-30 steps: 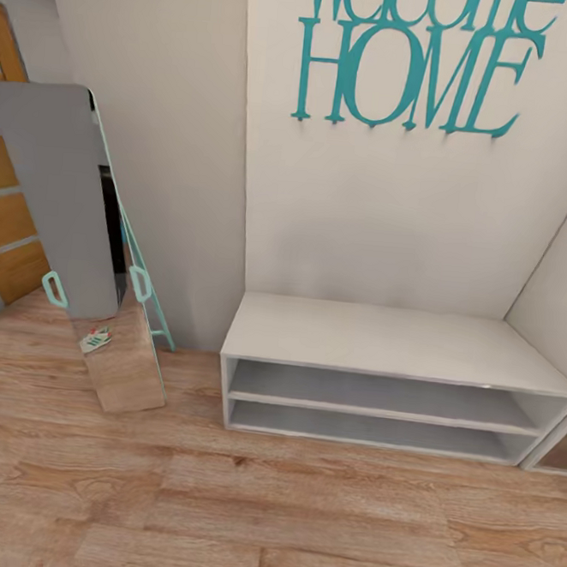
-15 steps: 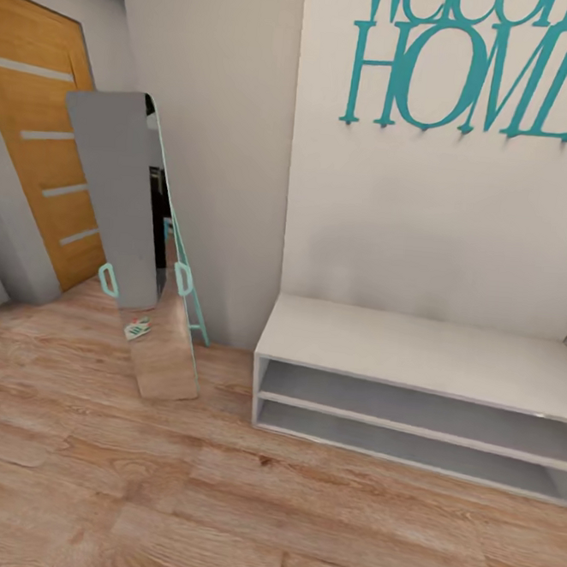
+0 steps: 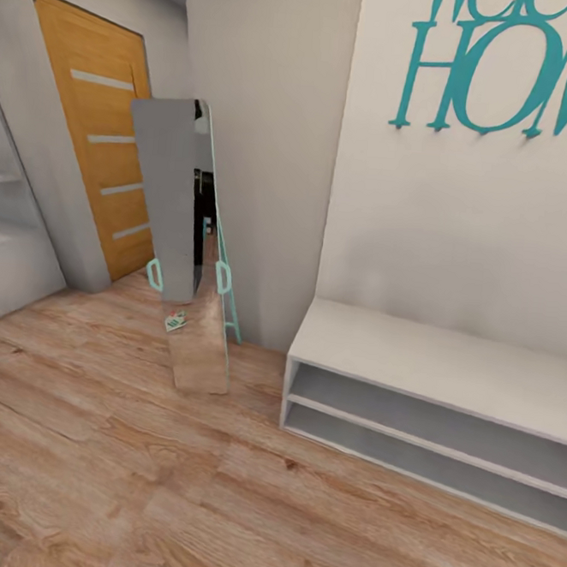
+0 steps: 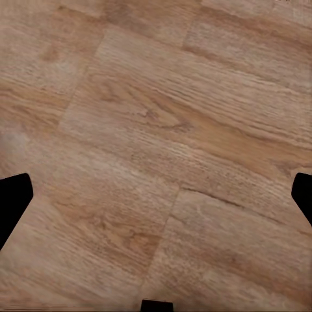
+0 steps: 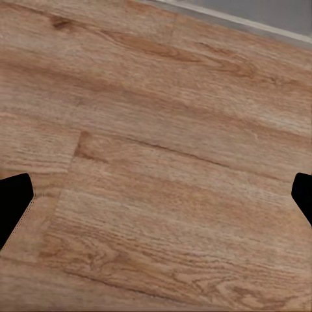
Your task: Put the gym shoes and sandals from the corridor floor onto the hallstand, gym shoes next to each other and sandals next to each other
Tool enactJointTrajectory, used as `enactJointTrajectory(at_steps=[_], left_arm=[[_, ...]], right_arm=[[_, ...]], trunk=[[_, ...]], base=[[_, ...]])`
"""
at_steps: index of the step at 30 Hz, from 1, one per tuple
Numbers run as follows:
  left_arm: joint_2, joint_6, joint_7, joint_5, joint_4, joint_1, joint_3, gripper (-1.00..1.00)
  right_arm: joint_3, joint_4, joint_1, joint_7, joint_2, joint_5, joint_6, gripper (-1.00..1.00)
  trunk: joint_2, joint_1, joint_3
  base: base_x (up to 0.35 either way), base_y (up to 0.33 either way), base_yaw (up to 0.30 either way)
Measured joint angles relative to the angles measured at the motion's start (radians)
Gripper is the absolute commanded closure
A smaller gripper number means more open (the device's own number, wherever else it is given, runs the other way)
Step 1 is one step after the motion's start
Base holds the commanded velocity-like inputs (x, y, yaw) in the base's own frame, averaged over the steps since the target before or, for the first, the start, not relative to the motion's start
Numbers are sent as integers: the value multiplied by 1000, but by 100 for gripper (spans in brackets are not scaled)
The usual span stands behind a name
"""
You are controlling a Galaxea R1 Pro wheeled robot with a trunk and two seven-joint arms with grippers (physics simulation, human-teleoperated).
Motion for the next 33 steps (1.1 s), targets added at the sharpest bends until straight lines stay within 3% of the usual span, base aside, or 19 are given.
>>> enactJointTrajectory(at_steps=[6,33], left_arm=[[1,0,0,0,-1,0,1,-100],[2,0,1,0,-1,0,2,-100]], right_arm=[[0,0,0,0,0,0,0,-100],[0,0,0,0,0,0,0,-100]], trunk=[[0,0,0],[-189,103,-85]], base=[[0,0,279],[0,0,279]])
